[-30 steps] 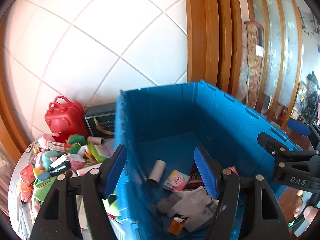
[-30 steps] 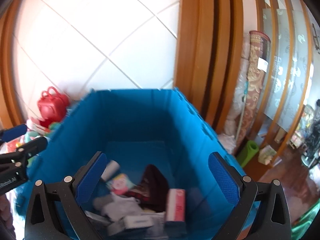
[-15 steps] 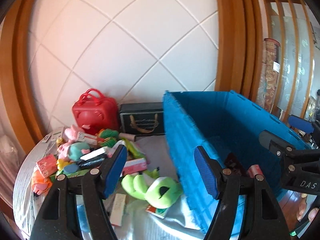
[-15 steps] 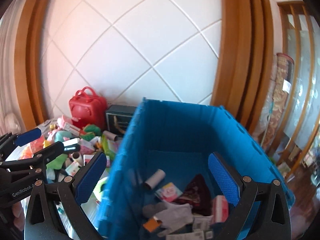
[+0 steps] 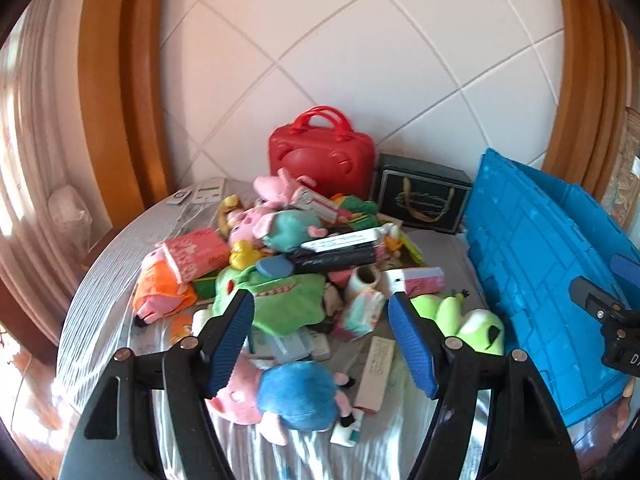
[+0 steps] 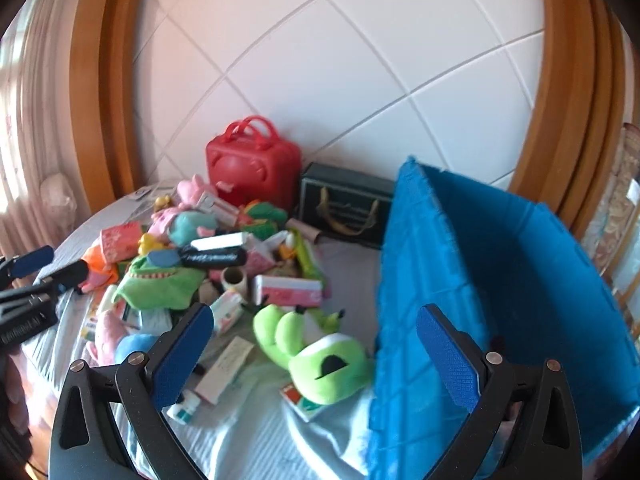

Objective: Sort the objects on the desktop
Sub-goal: 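Move both tools back from the crate to the pile, then grasp the white pill bottle with the left tool while the right tool grasps the white medicine box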

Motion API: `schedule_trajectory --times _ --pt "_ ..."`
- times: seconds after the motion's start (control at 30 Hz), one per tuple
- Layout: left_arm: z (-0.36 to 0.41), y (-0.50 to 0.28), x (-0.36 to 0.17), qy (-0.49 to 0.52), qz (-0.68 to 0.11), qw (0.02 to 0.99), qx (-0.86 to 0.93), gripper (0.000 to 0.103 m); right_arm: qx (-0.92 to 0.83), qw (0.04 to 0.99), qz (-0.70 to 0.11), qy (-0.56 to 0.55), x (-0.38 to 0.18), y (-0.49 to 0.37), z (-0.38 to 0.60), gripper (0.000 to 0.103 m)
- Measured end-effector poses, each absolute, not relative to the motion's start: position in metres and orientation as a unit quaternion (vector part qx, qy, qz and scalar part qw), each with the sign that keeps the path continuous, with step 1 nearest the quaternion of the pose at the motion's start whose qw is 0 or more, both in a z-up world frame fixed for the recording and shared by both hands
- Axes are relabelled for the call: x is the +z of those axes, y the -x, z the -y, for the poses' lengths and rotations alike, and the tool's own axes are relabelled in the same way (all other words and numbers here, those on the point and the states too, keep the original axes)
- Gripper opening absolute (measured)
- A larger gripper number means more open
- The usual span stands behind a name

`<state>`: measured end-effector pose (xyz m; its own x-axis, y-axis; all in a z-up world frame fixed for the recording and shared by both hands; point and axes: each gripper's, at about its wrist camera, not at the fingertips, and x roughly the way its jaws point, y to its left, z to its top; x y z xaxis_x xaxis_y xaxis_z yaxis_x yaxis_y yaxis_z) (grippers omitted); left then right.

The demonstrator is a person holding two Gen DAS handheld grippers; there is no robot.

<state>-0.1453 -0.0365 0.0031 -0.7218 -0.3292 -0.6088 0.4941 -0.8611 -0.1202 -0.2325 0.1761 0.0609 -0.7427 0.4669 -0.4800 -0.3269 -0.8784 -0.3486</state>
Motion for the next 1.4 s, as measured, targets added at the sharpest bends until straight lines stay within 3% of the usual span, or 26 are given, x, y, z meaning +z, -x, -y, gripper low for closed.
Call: schedule_trajectory --times 0.37,0.7,0.97,1.2,1.37,1.4 --pt "0.189 0.077 -0.120 -0.409 -0.179 0.351 -0.823 0.069 0.876 0.217 0.071 0.425 -0.065 0.287 -0.205 0.103" --pt "0.233 0.094 -0.218 -0.482 -0.195 0.320 -0.792 0.069 0.830 0.241 0.018 0.503 -0.135 0.291 -0.236 0.103" --pt "0.234 0.149 -0.235 -0.503 -0.192 0.273 -0.797 0.069 0.810 0.257 0.003 0.527 -0.151 0.285 -0.242 0.103" --pt "0.236 0.173 -0.204 -0.468 -0.189 0.265 -0.822 0.069 0.810 0.256 -0.014 0.527 -0.150 0.280 -0.242 0.103" --pt "0.243 0.212 -0.219 -0.499 -0.177 0.240 -0.813 0.070 0.810 0.241 -0.030 0.534 -0.155 0.296 -0.238 0.103" --pt "0.242 0.218 -0.225 -0.511 -0.175 0.231 -0.809 0.055 0.810 0.238 -0.033 0.536 -0.157 0.300 -0.237 0.103"
